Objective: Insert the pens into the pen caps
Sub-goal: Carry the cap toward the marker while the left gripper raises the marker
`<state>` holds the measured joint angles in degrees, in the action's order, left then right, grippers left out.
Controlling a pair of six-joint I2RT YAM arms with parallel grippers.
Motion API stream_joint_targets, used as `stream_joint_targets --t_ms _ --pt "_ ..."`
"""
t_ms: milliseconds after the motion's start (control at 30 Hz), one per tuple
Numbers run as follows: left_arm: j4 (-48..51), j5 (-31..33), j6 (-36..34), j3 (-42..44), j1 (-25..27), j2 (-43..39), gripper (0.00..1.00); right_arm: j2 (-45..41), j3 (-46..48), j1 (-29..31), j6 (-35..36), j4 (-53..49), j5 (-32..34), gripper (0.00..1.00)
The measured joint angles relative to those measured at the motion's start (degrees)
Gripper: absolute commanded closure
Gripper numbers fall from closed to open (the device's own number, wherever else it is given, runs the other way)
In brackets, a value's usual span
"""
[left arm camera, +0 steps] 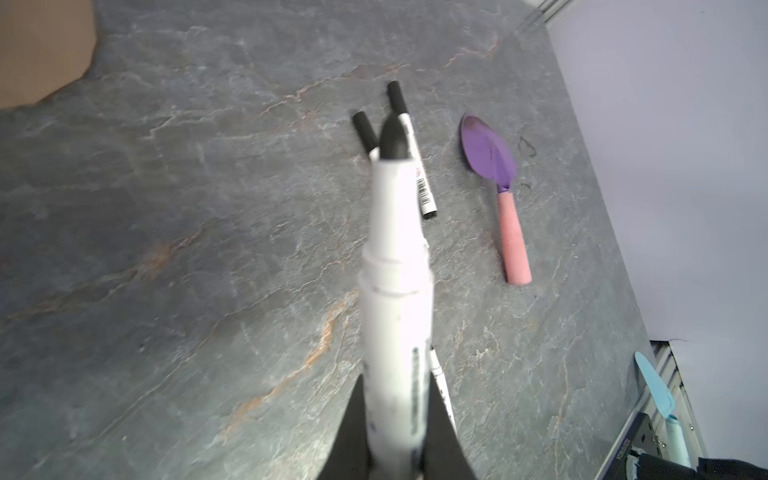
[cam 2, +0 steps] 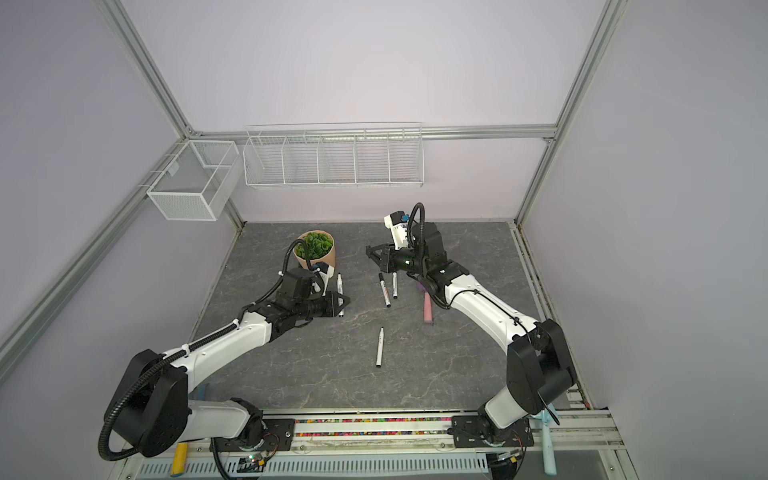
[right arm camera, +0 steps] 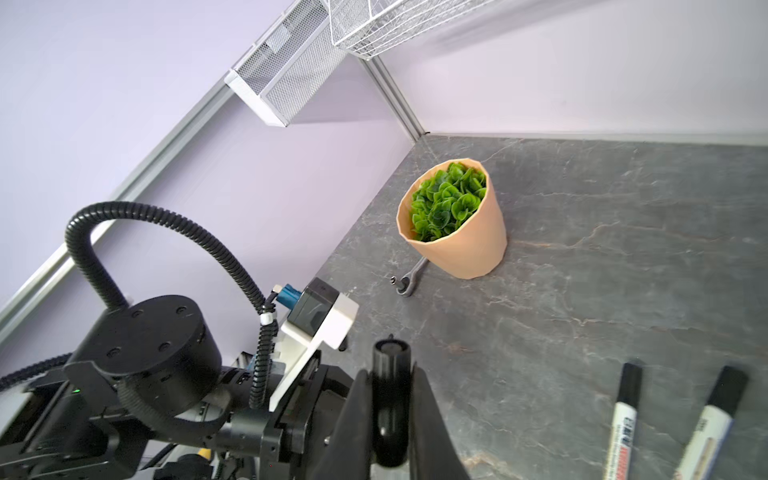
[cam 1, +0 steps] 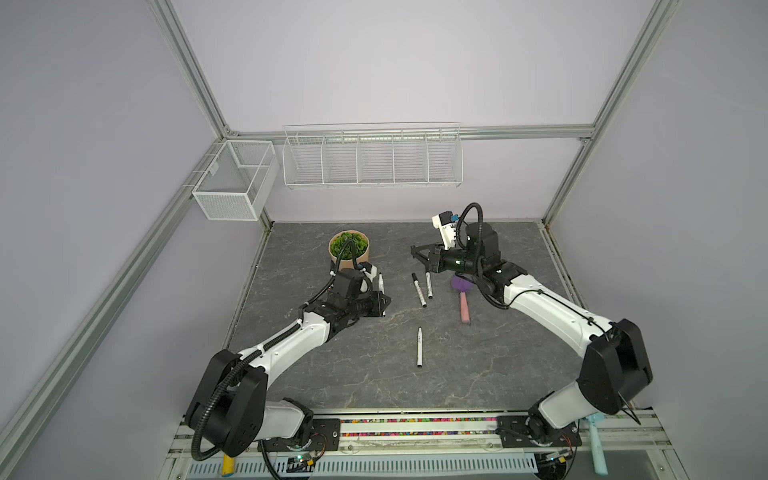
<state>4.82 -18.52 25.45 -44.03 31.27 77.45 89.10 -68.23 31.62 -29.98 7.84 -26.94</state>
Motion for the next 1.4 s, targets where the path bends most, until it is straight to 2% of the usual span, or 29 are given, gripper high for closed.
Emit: stream_joint_targets --t_ms 267,467,700,1400 --pt "-5.7 -3.3 -3.3 1.3 3.4 -0.4 1.0 0.2 1.2 3.4 -3.2 3.8 -1.0 0.89" --pt "-7.6 -4.0 -5.2 3.1 4.3 -3.0 1.0 3.6 0.6 3.9 -4.3 5.8 -0.5 0.89" --pt "-8.0 -4.1 -6.5 3.2 4.8 -4.7 1.0 7.1 0.0 4.1 -4.6 5.8 0.3 0.89" --pt "-7.9 -3.8 -6.8 3.2 4.8 -4.8 1.0 7.1 -0.2 4.9 -5.2 6.7 -1.4 0.9"
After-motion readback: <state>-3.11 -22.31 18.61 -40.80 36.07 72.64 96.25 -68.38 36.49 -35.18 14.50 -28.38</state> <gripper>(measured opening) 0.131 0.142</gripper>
